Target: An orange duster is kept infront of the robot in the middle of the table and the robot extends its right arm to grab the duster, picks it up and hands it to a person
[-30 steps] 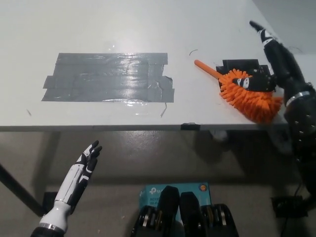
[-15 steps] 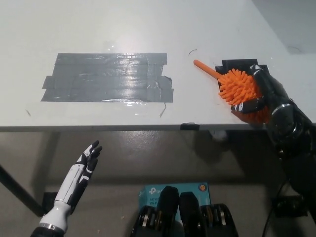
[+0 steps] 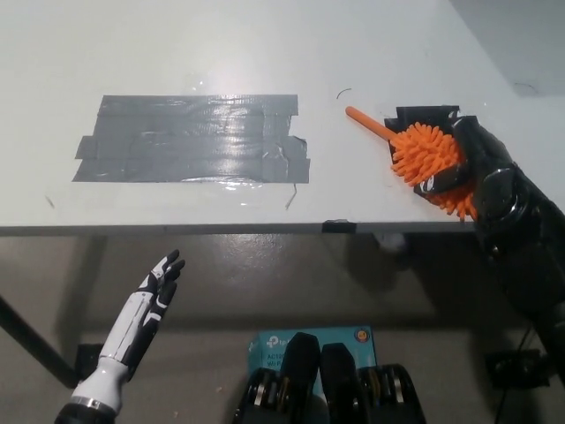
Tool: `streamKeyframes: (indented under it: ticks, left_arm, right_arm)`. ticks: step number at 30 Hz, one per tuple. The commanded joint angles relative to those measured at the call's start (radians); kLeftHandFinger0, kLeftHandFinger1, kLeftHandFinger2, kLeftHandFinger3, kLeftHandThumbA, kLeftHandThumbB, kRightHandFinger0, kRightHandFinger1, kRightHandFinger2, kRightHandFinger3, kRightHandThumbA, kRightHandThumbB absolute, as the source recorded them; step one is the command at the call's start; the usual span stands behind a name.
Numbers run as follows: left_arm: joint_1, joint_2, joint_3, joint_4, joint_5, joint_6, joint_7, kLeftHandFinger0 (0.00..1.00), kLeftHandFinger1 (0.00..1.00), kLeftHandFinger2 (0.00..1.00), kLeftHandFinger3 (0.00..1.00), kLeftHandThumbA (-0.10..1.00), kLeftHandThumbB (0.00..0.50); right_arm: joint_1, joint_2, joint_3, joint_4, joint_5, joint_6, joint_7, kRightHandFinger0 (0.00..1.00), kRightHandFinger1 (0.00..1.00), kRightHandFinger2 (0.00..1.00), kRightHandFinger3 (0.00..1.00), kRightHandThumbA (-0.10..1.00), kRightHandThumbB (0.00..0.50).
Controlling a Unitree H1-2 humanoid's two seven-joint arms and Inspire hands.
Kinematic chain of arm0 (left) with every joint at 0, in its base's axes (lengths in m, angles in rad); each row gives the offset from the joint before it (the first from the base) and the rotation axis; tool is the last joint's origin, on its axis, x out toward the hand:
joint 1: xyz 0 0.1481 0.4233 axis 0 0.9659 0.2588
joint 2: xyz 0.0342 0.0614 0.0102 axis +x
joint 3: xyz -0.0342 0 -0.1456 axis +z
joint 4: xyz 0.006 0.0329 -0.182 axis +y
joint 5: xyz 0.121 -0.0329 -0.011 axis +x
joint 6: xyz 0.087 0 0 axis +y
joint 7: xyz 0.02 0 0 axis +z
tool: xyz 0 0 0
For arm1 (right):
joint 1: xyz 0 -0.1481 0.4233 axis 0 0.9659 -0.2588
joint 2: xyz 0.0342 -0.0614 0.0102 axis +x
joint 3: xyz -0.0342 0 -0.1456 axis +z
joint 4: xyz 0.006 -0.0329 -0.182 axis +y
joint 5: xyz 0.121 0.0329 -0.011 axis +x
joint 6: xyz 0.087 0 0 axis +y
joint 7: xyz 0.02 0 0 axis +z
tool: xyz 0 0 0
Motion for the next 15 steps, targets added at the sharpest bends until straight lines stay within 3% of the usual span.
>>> streamKeyframes:
  ticks: [1, 9, 10, 14, 15]
  left_arm:
    - [-0.022, 0.009, 0.006, -0.022, -0.007, -0.043, -0.010, 1.00, 1.00, 1.00, 1.00, 1.00, 0.163]
    - [-0.020, 0.010, 0.007, -0.031, -0.003, -0.031, -0.010, 1.00, 1.00, 1.00, 1.00, 1.00, 0.168]
    - [-0.020, 0.009, 0.007, -0.030, -0.003, -0.031, -0.010, 1.00, 1.00, 1.00, 1.00, 1.00, 0.169]
    - [-0.027, 0.011, 0.007, -0.031, 0.000, -0.034, -0.010, 1.00, 1.00, 1.00, 1.00, 1.00, 0.162]
    - [-0.027, 0.011, 0.007, -0.031, -0.004, -0.034, -0.013, 1.00, 1.00, 1.00, 1.00, 1.00, 0.160]
  right_arm:
    - [-0.062, 0.005, 0.000, 0.014, 0.011, -0.050, -0.036, 1.00, 1.00, 1.00, 1.00, 0.98, 0.453]
    - [-0.058, 0.012, 0.030, 0.047, 0.002, -0.043, -0.008, 1.00, 1.00, 1.00, 1.00, 0.98, 0.418]
    - [-0.058, 0.012, 0.032, 0.051, 0.002, -0.043, -0.006, 1.00, 1.00, 1.00, 1.00, 0.93, 0.413]
    - [-0.075, 0.010, 0.067, 0.104, 0.000, -0.021, 0.048, 1.00, 1.00, 1.00, 1.00, 0.98, 0.416]
    - [-0.082, 0.012, 0.075, 0.129, 0.003, -0.016, 0.067, 1.00, 1.00, 1.00, 1.00, 0.89, 0.369]
